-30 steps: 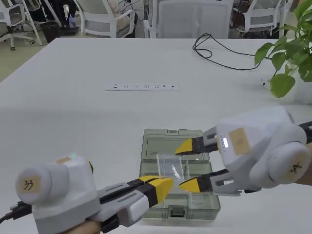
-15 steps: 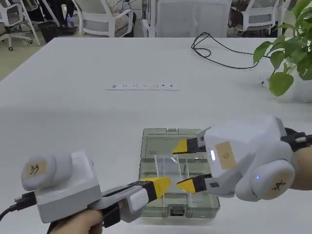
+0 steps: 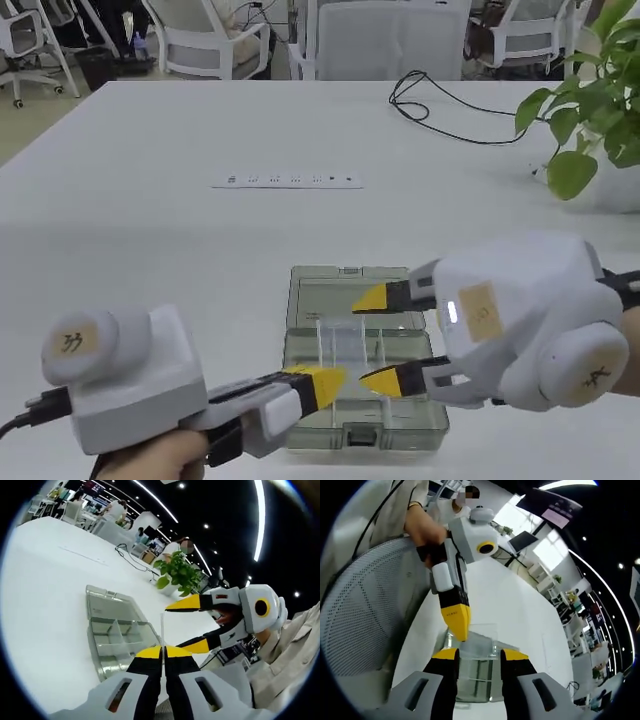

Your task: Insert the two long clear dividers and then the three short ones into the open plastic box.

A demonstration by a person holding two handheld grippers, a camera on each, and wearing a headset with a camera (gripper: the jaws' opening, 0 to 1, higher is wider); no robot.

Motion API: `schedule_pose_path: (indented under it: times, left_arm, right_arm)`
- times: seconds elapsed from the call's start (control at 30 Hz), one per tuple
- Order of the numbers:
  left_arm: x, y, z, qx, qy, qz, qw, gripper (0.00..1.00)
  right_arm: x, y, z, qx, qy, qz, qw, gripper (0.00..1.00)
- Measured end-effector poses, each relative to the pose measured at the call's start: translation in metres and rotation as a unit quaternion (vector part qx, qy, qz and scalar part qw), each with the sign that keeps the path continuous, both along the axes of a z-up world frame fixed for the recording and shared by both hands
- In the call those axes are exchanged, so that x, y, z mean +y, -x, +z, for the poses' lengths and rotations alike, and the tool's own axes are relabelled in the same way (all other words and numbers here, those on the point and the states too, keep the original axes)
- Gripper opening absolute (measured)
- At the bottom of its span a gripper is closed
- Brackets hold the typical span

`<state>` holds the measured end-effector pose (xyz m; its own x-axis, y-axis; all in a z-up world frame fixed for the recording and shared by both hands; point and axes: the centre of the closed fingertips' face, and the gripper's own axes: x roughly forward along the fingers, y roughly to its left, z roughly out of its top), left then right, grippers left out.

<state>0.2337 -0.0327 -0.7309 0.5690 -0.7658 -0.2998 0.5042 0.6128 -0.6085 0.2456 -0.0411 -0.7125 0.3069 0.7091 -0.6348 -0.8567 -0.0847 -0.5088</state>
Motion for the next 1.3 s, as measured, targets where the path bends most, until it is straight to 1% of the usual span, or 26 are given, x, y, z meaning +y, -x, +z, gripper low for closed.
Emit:
schedule_pose_path:
  times: [0.03, 0.07, 0.1, 0.13, 0.17, 0.2, 0.27, 0.33, 0.37, 0.4, 0.43, 0.47, 0.5, 0.6, 0.63, 0.67, 0.77, 0.8, 0.87, 0.93, 1.0, 1.03, 1.1, 1.13, 1.27, 1.3]
  left_arm:
    - [0.001, 0.001, -0.001, -0.006, -0.009, -0.005, 0.9999, 0.0]
    - [0.002, 0.001, -0.003, -0.013, -0.024, -0.009, 0.9996, 0.0]
    - [0.003, 0.002, -0.006, -0.025, -0.047, -0.017, 0.9985, 0.0]
    - [0.003, 0.003, -0.007, -0.032, -0.06, -0.024, 0.9974, 0.0]
    - [0.003, 0.004, -0.008, -0.043, -0.073, -0.032, 0.9959, 0.0]
    - [0.002, 0.005, -0.008, -0.052, -0.078, -0.037, 0.9949, 0.0]
    - [0.001, 0.007, -0.008, -0.071, -0.096, -0.053, 0.9915, 0.0]
    - [-0.001, 0.009, -0.009, -0.091, -0.115, -0.069, 0.9868, 0.0]
    - [-0.003, 0.011, -0.009, -0.092, -0.114, -0.074, 0.9864, 0.0]
    - [-0.007, 0.013, -0.007, -0.104, -0.107, -0.086, 0.9851, 0.0]
    - [-0.007, 0.013, -0.006, -0.109, -0.11, -0.088, 0.9841, 0.0]
    - [-0.008, 0.015, -0.007, -0.119, -0.122, -0.1, 0.9803, 0.0]
    - [-0.009, 0.016, -0.008, -0.125, -0.131, -0.108, 0.9776, 0.0]
    - [-0.014, 0.021, -0.008, -0.139, -0.137, -0.127, 0.9725, 0.0]
    - [-0.015, 0.022, -0.008, -0.144, -0.14, -0.133, 0.9704, 0.0]
    - [-0.016, 0.024, -0.008, -0.151, -0.145, -0.143, 0.9673, 0.0]
    - [-0.02, 0.029, -0.007, -0.164, -0.149, -0.162, 0.9615, 0.0]
    - [-0.022, 0.032, -0.008, -0.171, -0.154, -0.174, 0.9574, 0.0]
    - [-0.023, 0.035, -0.008, -0.177, -0.158, -0.186, 0.9536, 0.0]
    - [-0.026, 0.04, -0.008, -0.181, -0.155, -0.201, 0.9502, 0.0]
    - [-0.028, 0.044, -0.006, -0.189, -0.15, -0.211, 0.9472, 0.0]
    - [-0.029, 0.047, -0.006, -0.193, -0.15, -0.219, 0.9446, 0.0]
    - [-0.031, 0.049, -0.005, -0.196, -0.147, -0.225, 0.9431, 0.0]
    - [-0.031, 0.051, -0.005, -0.198, -0.147, -0.23, 0.9414, 0.0]
    - [-0.034, 0.057, -0.004, -0.213, -0.149, -0.25, 0.9326, 0.0]
    - [-0.034, 0.059, -0.004, -0.214, -0.147, -0.253, 0.9319, 0.0]
  right_arm:
    - [0.0, 0.001, 0.0, 0.009, -0.004, -0.001, 0.9999, 0.34]
    - [0.0, 0.003, 0.001, 0.026, -0.013, -0.005, 0.9996, 0.34]
    - [0.0, 0.004, 0.003, 0.043, -0.023, -0.011, 0.9987, 0.34]
    - [0.0, 0.005, 0.004, 0.053, -0.029, -0.013, 0.9981, 0.34]
    - [0.001, 0.007, 0.006, 0.065, -0.035, -0.012, 0.9972, 0.34]
    - [0.001, 0.008, 0.007, 0.072, -0.038, -0.012, 0.9966, 0.34]
    - [0.001, 0.013, 0.007, 0.099, -0.043, -0.008, 0.9941, 0.34]
    - [0.001, 0.014, 0.01, 0.109, -0.049, -0.008, 0.9929, 0.34]
    - [0.001, 0.017, 0.01, 0.119, -0.049, -0.004, 0.9917, 0.33]
    - [0.001, 0.02, 0.01, 0.134, -0.052, -0.003, 0.9896, 0.33]
    - [0.001, 0.02, 0.01, 0.136, -0.052, -0.002, 0.9894, 0.33]
    - [0.0, 0.022, 0.009, 0.142, -0.049, 0.002, 0.9886, 0.33]
    - [0.0, 0.023, 0.009, 0.145, -0.047, 0.004, 0.9883, 0.32]
    - [-0.001, 0.028, 0.006, 0.156, -0.037, 0.013, 0.987, 0.31]
    - [-0.002, 0.03, 0.005, 0.161, -0.033, 0.017, 0.9863, 0.3]
    - [-0.002, 0.032, 0.005, 0.163, -0.031, 0.02, 0.9859, 0.3]
    - [-0.003, 0.038, 0.003, 0.175, -0.024, 0.034, 0.9838, 0.28]
    - [-0.003, 0.039, 0.003, 0.177, -0.023, 0.037, 0.9832, 0.27]
    - [-0.004, 0.044, 0.002, 0.192, -0.019, 0.042, 0.9803, 0.25]
    - [-0.005, 0.048, 0.002, 0.201, -0.015, 0.05, 0.9782, 0.25]
    - [-0.006, 0.056, 0.001, 0.218, -0.01, 0.061, 0.974, 0.21]
    - [-0.007, 0.058, 0.001, 0.224, -0.009, 0.065, 0.9723, 0.19]
    - [-0.008, 0.064, 0.0, 0.237, -0.006, 0.071, 0.9688, 0.17]
    - [-0.009, 0.068, 0.0, 0.247, -0.004, 0.076, 0.966, 0.16]
    - [-0.01, 0.074, 0.0, 0.262, -0.001, 0.081, 0.9618, 0.12]
    - [-0.01, 0.075, 0.0, 0.264, -0.001, 0.082, 0.961, 0.11]
